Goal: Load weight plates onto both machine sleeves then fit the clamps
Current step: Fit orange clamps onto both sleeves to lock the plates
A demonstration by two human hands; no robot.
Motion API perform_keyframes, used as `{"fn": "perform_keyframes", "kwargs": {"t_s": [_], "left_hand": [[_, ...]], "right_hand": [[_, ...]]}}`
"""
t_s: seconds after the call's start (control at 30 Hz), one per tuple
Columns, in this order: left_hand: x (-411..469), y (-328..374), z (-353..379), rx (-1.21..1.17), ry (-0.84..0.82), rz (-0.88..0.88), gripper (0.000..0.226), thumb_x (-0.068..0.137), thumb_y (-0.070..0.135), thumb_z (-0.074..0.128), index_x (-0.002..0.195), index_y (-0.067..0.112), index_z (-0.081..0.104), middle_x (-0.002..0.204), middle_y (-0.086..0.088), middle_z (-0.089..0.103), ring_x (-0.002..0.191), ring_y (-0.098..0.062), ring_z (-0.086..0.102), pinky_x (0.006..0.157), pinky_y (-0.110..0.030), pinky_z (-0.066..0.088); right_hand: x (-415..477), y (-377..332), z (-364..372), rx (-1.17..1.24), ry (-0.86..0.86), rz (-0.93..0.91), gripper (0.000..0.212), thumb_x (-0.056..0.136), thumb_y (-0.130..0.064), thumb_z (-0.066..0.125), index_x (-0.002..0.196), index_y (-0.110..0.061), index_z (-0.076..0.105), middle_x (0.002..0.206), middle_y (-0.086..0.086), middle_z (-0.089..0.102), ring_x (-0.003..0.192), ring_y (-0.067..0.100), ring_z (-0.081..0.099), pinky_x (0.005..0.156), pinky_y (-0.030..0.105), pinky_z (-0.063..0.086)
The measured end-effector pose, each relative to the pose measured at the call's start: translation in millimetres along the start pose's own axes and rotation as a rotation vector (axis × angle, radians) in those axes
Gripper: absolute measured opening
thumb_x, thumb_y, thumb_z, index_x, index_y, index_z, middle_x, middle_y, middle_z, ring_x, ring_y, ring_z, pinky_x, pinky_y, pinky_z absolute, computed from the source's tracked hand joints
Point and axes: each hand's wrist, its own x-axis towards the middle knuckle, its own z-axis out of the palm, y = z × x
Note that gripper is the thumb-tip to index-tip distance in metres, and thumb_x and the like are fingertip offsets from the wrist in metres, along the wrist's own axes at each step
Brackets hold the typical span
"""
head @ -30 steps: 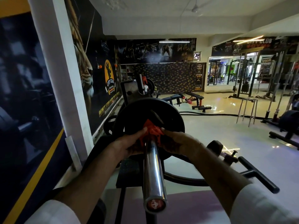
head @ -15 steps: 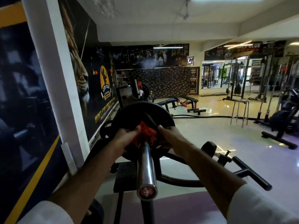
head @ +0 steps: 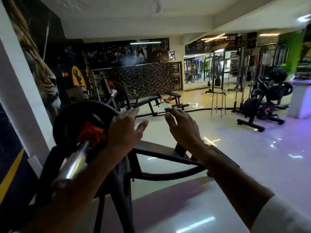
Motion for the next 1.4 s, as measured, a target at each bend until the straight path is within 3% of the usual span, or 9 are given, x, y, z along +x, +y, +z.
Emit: {"fn": "perform_keyframes", "kwargs": {"t_s": [0.17, 0.37, 0.5, 0.63, 0.87, 1.1, 1.4], "left_hand": [[-17.3, 107.3, 99.3, -0.044, -0.051, 0.037, 0.059, 0.097, 0.048, 0.058, 0.149, 0.019, 0.05, 0.153, -0.007, 0.051, 0.146, -0.027, 0.042, 0.119, -0.049, 0.033], [-11.0, 222.3, 213.4, -0.162, -0.14, 0.123, 0.056, 0.099, 0.045, 0.056, 0.147, 0.018, 0.051, 0.154, -0.009, 0.051, 0.145, -0.028, 0.042, 0.119, -0.047, 0.031], [4.9, 286.1, 298.0, -0.233, -0.224, 0.172, 0.062, 0.095, 0.052, 0.043, 0.146, 0.019, 0.052, 0.152, -0.009, 0.053, 0.143, -0.028, 0.045, 0.118, -0.051, 0.036], [29.8, 341.5, 395.7, -0.311, -0.29, 0.207, 0.063, 0.095, 0.051, 0.043, 0.146, 0.017, 0.053, 0.152, -0.009, 0.052, 0.143, -0.029, 0.045, 0.118, -0.05, 0.035], [106.7, 412.0, 565.9, -0.396, -0.448, 0.236, 0.068, 0.093, 0.054, 0.041, 0.144, 0.012, 0.054, 0.15, -0.012, 0.054, 0.141, -0.031, 0.048, 0.116, -0.052, 0.037], [199.6, 500.6, 692.5, -0.445, -0.542, 0.259, 0.057, 0.101, 0.043, 0.054, 0.15, 0.015, 0.048, 0.157, -0.009, 0.046, 0.147, -0.028, 0.039, 0.12, -0.048, 0.031], [325.1, 605.8, 881.6, -0.457, -0.592, 0.116, 0.057, 0.102, 0.047, 0.049, 0.153, 0.021, 0.044, 0.161, -0.003, 0.042, 0.15, -0.022, 0.034, 0.121, -0.047, 0.031]], "right_hand": [[-44.8, 116.4, -84.1, -0.179, 0.021, 0.097, 0.058, 0.101, -0.054, 0.027, 0.144, -0.026, 0.056, 0.146, 0.003, 0.06, 0.127, 0.026, 0.058, 0.091, 0.048, 0.053], [-90.5, 243.7, -150.8, -0.277, 0.058, 0.295, 0.045, 0.104, -0.048, 0.039, 0.141, -0.032, 0.059, 0.148, -0.002, 0.058, 0.131, 0.024, 0.055, 0.097, 0.05, 0.05], [-108.2, 325.1, -185.8, -0.354, 0.102, 0.394, 0.045, 0.103, -0.045, 0.039, 0.138, -0.031, 0.061, 0.147, -0.001, 0.059, 0.128, 0.026, 0.058, 0.096, 0.046, 0.05], [-110.7, 425.5, -212.1, -0.438, 0.097, 0.503, 0.045, 0.101, -0.045, 0.041, 0.14, -0.032, 0.059, 0.149, 0.001, 0.057, 0.134, 0.025, 0.054, 0.106, 0.045, 0.045], [-72.1, 590.0, -244.8, -0.514, 0.106, 0.688, 0.049, 0.1, -0.047, 0.04, 0.142, -0.031, 0.058, 0.152, 0.002, 0.055, 0.139, 0.024, 0.049, 0.113, 0.046, 0.041], [-15.6, 744.7, -272.0, -0.523, 0.158, 0.761, 0.049, 0.101, -0.048, 0.039, 0.14, -0.029, 0.061, 0.147, 0.002, 0.059, 0.136, 0.024, 0.053, 0.109, 0.048, 0.045], [92.3, 992.6, -306.1, -0.453, 0.111, 0.788, 0.049, 0.101, -0.047, 0.039, 0.14, -0.03, 0.061, 0.148, 0.0, 0.058, 0.137, 0.023, 0.051, 0.108, 0.045, 0.046]]}}
